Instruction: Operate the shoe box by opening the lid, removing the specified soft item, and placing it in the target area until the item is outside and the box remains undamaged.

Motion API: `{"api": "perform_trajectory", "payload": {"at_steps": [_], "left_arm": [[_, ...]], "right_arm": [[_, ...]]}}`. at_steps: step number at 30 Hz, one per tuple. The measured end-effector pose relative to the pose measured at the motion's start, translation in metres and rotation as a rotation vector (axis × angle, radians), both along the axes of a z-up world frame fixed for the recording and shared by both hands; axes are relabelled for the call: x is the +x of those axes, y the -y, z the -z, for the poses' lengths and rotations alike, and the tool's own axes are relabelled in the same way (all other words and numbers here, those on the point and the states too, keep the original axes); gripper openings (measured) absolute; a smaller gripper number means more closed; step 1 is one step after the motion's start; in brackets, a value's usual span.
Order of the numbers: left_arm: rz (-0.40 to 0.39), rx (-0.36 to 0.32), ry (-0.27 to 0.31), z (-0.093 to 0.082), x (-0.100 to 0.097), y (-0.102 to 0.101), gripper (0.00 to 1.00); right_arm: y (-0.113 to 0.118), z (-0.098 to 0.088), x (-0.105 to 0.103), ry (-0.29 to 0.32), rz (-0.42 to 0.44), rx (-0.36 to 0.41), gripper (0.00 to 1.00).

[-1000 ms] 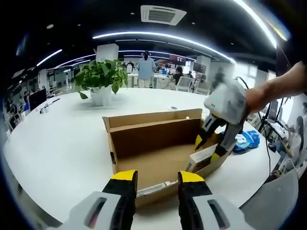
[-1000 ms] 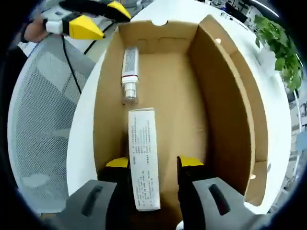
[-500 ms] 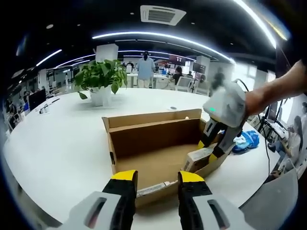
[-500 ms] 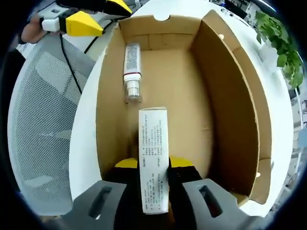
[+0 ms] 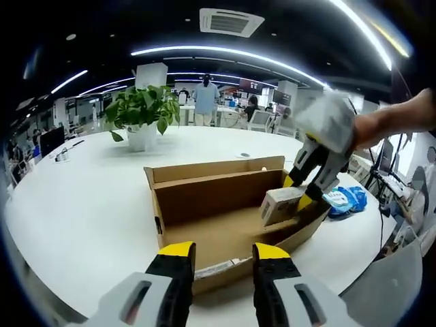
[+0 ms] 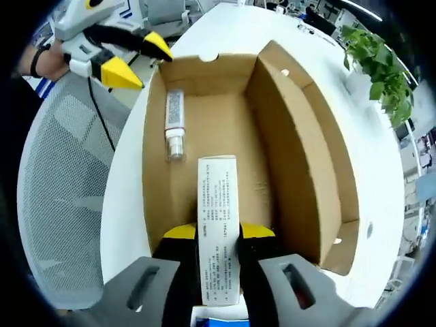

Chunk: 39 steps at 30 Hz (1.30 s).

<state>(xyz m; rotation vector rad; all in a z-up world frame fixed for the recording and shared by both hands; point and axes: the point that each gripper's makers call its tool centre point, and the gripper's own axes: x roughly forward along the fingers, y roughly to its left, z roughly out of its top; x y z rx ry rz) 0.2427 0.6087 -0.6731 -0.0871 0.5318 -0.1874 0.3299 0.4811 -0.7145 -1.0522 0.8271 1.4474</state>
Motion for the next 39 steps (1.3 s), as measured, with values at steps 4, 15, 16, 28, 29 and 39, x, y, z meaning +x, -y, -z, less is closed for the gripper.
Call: {"api": "perform_trajectory", "payload": {"at_steps": [4, 15, 16, 28, 29, 39], "left_arm": [[0.003, -0.001, 0.0, 0.0, 0.0, 0.0, 0.34], [0.018, -0.002, -0.006, 0.004, -0.001, 0.001, 0.34], [0.022, -0.001, -0.009, 0.005, -0.001, 0.002, 0.34], [0.043, 0.016, -0.016, 0.006, -0.002, 0.005, 0.33], [0.043, 0.016, -0.016, 0.006, -0.002, 0.005, 0.33], [0.056, 0.022, -0.023, 0.007, -0.001, 0.008, 0.34]], "right_arm": [[0.001, -0.022, 0.001, 0.027, 0.011, 0.038, 0.18], [0.023, -0.073, -0.001, 0.09, 0.075, 0.132, 0.18], [0.024, -0.073, -0.001, 0.093, 0.075, 0.131, 0.18], [0.094, -0.076, -0.002, 0.144, 0.162, 0.098, 0.18], [0.103, -0.076, -0.002, 0.145, 0.183, 0.096, 0.18], [0.203, -0.07, -0.01, 0.152, 0.368, 0.059, 0.18]]}}
